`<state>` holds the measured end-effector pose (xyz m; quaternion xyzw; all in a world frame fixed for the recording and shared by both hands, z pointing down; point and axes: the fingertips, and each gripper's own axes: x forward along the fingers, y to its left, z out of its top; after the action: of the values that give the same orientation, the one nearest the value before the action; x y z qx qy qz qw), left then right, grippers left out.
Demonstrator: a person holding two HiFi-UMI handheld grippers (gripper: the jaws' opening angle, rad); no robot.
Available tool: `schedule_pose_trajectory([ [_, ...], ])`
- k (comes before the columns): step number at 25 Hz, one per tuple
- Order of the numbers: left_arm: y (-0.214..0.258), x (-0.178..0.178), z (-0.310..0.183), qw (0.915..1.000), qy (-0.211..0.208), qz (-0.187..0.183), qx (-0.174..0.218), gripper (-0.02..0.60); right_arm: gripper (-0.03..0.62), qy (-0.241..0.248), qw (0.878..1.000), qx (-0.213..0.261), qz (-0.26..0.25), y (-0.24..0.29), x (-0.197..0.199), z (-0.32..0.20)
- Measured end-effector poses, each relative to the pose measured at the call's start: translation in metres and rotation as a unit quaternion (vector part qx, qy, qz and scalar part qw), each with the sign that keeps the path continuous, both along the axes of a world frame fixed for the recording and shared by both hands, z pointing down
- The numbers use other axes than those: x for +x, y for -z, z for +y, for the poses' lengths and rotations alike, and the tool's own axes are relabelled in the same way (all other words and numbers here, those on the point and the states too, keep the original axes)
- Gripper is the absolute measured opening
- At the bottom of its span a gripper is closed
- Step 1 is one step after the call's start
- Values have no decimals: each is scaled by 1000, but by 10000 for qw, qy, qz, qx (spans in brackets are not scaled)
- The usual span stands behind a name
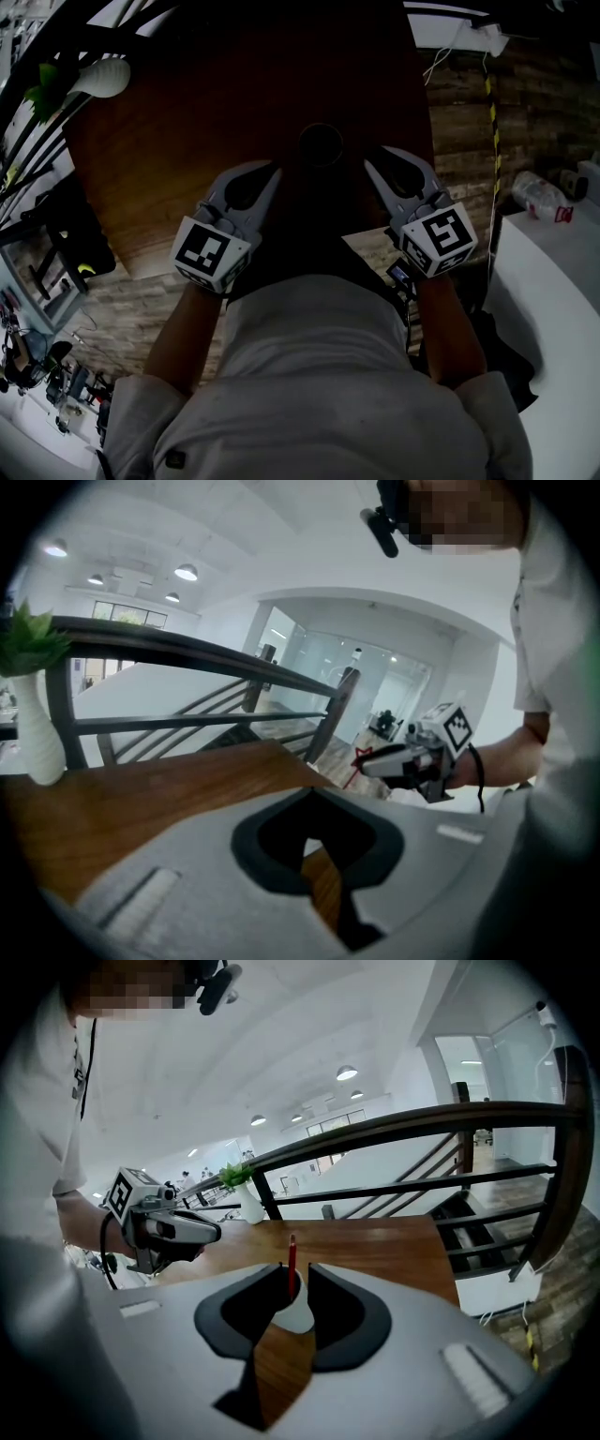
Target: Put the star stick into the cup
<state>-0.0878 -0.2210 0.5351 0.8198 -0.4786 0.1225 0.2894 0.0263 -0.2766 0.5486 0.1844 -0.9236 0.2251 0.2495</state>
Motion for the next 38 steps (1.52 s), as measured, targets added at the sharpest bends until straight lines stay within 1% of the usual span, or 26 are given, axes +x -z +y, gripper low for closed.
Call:
schedule_pose_trajectory([
  [4,11,7,1,9999,16,28,142,3,101,-19,9999,86,-79,11,7,2],
  [9,24,15,10,9996,41,-70,286,3,101,-16,9991,261,-348,38,13,7],
  [16,53,32,17,9973,117,-161,706,3,100,13,9967,580,-565,66,27,21],
  [19,68,38,17,9952,209,-178,941,3,98,83,9957,692,-604,77,36,33],
  [23,90,46,20,9915,222,-253,1257,3,59,261,9935,907,-638,94,46,45],
  [29,133,54,22,9838,236,-378,1737,3,8,409,9846,1437,-903,135,57,52],
  [33,151,58,31,9800,295,-463,1914,3,8,460,9792,1644,-1093,156,62,57],
  [38,163,55,50,9780,320,-517,1998,3,8,604,9772,1713,-1096,163,60,72],
])
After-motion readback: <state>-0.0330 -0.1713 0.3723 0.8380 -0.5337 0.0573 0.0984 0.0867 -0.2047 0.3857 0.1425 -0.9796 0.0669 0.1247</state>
